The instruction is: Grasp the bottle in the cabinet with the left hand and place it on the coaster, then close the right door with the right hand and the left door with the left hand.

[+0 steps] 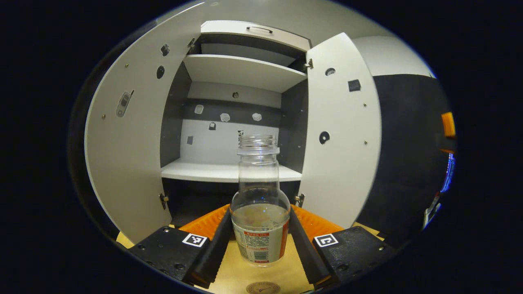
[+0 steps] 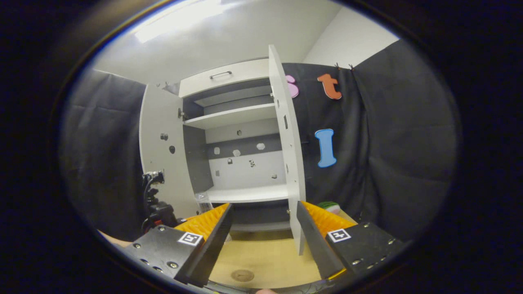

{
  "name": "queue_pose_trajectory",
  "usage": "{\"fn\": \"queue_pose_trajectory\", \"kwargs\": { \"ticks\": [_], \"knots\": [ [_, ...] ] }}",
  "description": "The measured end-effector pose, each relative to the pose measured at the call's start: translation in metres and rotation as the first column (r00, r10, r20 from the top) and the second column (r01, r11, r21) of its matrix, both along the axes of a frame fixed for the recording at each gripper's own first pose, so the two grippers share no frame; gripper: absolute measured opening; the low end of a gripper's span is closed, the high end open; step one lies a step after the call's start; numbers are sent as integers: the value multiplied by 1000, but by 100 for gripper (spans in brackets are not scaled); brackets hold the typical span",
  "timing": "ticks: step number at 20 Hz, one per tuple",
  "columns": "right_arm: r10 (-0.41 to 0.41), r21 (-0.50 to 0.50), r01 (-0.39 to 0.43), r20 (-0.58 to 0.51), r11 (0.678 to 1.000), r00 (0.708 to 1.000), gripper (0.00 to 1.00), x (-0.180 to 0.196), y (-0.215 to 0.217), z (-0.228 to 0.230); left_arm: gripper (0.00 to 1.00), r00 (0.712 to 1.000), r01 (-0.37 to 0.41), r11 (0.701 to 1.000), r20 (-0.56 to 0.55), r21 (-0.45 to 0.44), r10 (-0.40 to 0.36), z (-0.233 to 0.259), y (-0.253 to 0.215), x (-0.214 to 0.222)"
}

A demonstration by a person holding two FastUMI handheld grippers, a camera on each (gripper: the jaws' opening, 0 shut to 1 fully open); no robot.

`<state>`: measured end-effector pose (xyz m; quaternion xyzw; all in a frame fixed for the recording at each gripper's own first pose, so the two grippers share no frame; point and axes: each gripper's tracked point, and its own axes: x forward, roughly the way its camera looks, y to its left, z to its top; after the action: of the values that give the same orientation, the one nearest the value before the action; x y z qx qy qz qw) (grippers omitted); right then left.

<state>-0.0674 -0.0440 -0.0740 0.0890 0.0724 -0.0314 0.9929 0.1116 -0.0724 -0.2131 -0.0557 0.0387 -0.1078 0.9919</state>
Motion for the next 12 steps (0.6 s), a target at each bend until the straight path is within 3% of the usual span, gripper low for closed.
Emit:
{"fn": "queue_pose_trajectory", "kwargs": {
  "ticks": [7,12],
  "knots": [
    [-3,-38,2,-27,999,1000,95,-24,-30,-11,80,998,55,994,15,96,-57,-96,-47,-52],
    [-23,-66,19,-71,998,997,95,-18,-46,-21,81,988,133,978,-100,160,-118,-177,-63,-70]
  ]
}}
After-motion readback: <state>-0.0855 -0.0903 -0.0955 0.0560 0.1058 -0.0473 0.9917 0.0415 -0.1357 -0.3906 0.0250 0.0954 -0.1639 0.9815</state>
